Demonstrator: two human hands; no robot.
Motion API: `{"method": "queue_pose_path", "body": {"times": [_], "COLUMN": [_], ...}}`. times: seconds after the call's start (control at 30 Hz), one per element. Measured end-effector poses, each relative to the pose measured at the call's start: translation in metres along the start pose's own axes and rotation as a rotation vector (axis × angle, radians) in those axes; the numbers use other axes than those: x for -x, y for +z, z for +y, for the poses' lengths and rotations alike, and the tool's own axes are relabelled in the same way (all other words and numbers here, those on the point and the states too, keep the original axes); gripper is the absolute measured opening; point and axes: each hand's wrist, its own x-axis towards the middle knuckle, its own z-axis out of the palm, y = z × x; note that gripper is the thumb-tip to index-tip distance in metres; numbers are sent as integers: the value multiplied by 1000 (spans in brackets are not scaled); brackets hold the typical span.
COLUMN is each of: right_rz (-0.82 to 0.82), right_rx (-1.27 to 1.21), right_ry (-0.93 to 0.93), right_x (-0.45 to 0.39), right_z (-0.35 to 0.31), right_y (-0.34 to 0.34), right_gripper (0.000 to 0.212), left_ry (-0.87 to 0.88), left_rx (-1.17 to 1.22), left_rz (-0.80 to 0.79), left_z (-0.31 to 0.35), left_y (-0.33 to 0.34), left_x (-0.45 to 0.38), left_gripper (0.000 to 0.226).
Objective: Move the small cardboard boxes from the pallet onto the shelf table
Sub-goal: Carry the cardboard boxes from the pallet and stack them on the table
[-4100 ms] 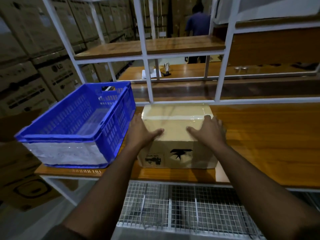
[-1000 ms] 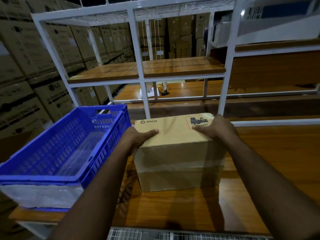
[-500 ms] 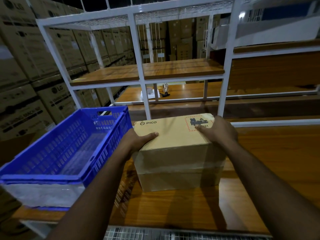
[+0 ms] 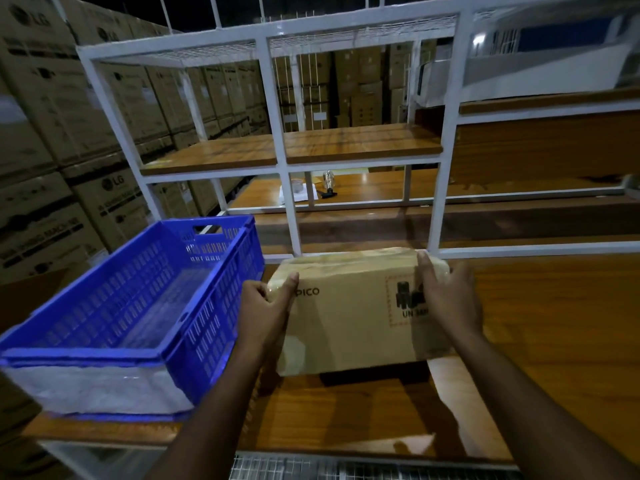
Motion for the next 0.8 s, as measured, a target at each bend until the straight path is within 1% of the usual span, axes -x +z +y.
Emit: {"method": "queue_pose_path", "body": {"times": [0.1, 0.2, 0.23, 0.3, 0.37, 0.47, 0.57, 0.67, 0.73, 0.8], "right_rz": [7, -16, -34, -87, -147, -200, -282, -407, -458, -481], "right_rx": [30, 31, 40, 87, 163, 274, 372, 345, 276, 275], "right_ry": [25, 29, 34, 39, 46, 20, 48, 88, 114, 139], "right_x": [2, 3, 2, 1, 0, -4, -15, -26, -31, -34], "right_z": [14, 21, 23, 28, 34, 39, 31, 21, 17, 15], "right_y": [0, 4, 5, 7, 11, 15, 19, 23, 25, 26], "right_gripper": [65, 56, 57, 63, 66, 69, 77, 69, 67, 68], "left_ry": [-36, -92, -110, -148, -179, -189, -231, -262, -272, -269], "left_rx": [-61, -94, -121, -191, -251, -301, -291, -223, -223, -245], "left_rz": [-13, -108, -155, -255, -313, -311, -329, -338, -335, -335], "left_z": [-5, -3, 0, 1, -3, -6, -1, 1, 1, -2], "left_y": [-2, -1, -1, 2, 6, 11, 17, 22, 24, 26], "left_x": [0, -3, -3, -4, -4, -5, -13, -22, -26, -28], "left_gripper": [84, 107, 109, 97, 92, 88, 92, 100, 95, 91]}}
